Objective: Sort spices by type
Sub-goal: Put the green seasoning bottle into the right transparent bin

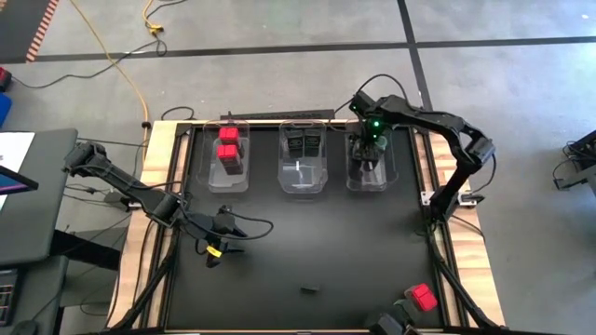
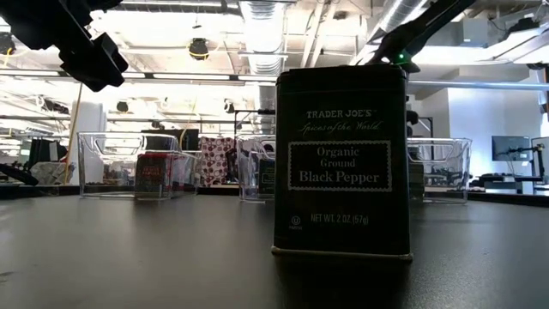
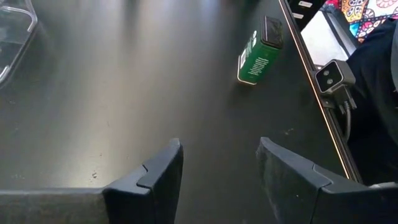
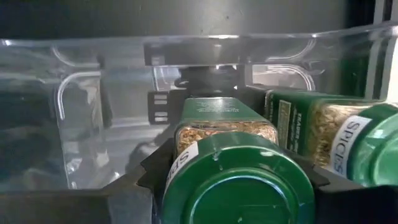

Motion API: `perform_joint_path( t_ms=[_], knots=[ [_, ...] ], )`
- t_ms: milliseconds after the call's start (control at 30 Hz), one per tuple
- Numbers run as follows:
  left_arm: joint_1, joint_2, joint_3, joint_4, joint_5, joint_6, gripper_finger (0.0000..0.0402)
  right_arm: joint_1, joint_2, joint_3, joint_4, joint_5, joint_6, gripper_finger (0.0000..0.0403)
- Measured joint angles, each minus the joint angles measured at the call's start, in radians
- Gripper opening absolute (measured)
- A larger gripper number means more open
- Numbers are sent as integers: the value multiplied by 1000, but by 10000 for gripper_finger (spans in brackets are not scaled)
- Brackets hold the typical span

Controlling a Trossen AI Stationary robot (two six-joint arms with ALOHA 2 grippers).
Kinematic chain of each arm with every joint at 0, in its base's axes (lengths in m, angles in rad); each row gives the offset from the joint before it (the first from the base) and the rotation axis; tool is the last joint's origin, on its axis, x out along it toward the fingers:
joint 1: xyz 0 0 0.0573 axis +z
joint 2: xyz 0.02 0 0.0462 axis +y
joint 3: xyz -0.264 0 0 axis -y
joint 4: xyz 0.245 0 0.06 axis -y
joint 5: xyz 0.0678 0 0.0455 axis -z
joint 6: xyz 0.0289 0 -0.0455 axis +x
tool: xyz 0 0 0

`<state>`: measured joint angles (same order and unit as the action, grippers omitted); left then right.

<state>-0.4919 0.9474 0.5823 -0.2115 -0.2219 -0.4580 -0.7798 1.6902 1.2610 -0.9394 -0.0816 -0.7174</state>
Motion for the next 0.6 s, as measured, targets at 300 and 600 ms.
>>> perform_joint_path(
  t_ms=[300, 600],
  knots=[
    [0, 0, 0, 0, 0, 1, 194, 21, 1, 0, -5, -1, -66, 236],
    [0, 0, 0, 0, 0, 1, 194, 26, 1, 0, -12, 0, -69, 238]
  ],
)
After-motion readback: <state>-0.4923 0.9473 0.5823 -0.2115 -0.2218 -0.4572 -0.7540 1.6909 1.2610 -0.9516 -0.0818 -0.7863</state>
